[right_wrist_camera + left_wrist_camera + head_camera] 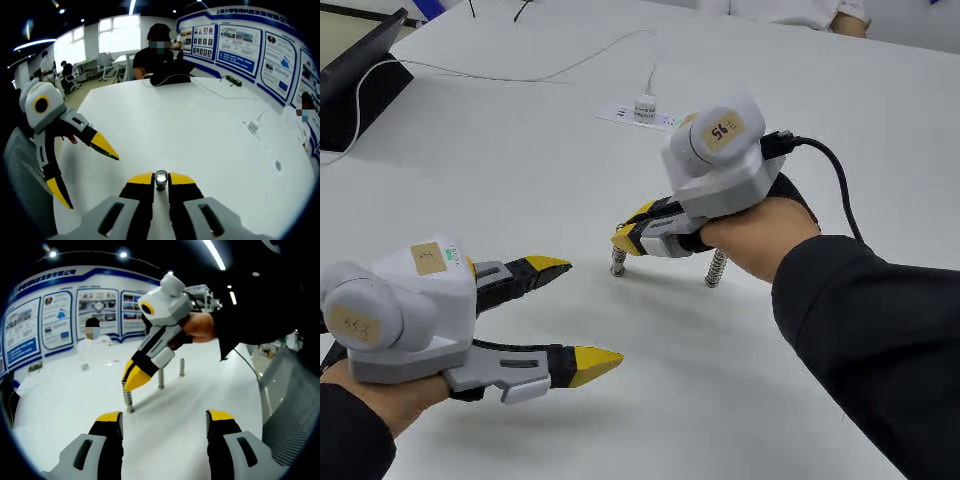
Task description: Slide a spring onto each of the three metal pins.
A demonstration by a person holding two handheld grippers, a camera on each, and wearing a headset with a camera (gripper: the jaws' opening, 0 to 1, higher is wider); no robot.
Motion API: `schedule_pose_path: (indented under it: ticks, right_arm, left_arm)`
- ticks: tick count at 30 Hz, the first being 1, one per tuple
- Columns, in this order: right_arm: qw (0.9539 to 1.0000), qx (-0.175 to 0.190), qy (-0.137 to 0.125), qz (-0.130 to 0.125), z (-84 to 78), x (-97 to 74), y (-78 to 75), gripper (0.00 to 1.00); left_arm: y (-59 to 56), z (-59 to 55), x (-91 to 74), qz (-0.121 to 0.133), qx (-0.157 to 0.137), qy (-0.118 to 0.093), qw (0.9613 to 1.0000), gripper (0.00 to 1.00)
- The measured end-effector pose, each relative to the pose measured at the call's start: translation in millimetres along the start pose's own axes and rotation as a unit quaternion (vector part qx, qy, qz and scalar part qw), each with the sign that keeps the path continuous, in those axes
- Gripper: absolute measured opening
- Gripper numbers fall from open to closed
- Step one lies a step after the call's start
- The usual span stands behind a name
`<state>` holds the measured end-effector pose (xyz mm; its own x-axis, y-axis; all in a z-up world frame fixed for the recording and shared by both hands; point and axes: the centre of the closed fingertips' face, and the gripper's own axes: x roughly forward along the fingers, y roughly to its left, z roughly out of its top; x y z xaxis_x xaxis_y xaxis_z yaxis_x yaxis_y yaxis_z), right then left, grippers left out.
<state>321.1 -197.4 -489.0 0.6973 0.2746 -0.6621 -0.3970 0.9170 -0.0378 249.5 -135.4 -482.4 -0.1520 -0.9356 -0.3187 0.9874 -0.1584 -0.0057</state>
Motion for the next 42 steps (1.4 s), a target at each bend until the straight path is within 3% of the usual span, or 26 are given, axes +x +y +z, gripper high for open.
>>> schedule_pose_path:
  ticks: [25,33,42]
  right_arm:
    - [0.9996,-0.002,0.03,-0.002,-21.9,13.2,-2.2,0.13]
    - [0.9997,-0.005,0.022,-0.007,-17.5,-0.3,2.5,0.16]
    - [0.9997,-0.018,-0.006,-0.017,-6.4,-28.6,15.2,0.17]
  left_arm:
    - [3.3,-5.4,1.4,0.003,-0.008,0.004,1.0,0.69]
    - [3.1,-2.8,2.6,0.002,-0.007,0.002,1.0,0.69]
    - [6.1,0.8,1.1,0.006,-0.008,-0.001,0.9999,0.7]
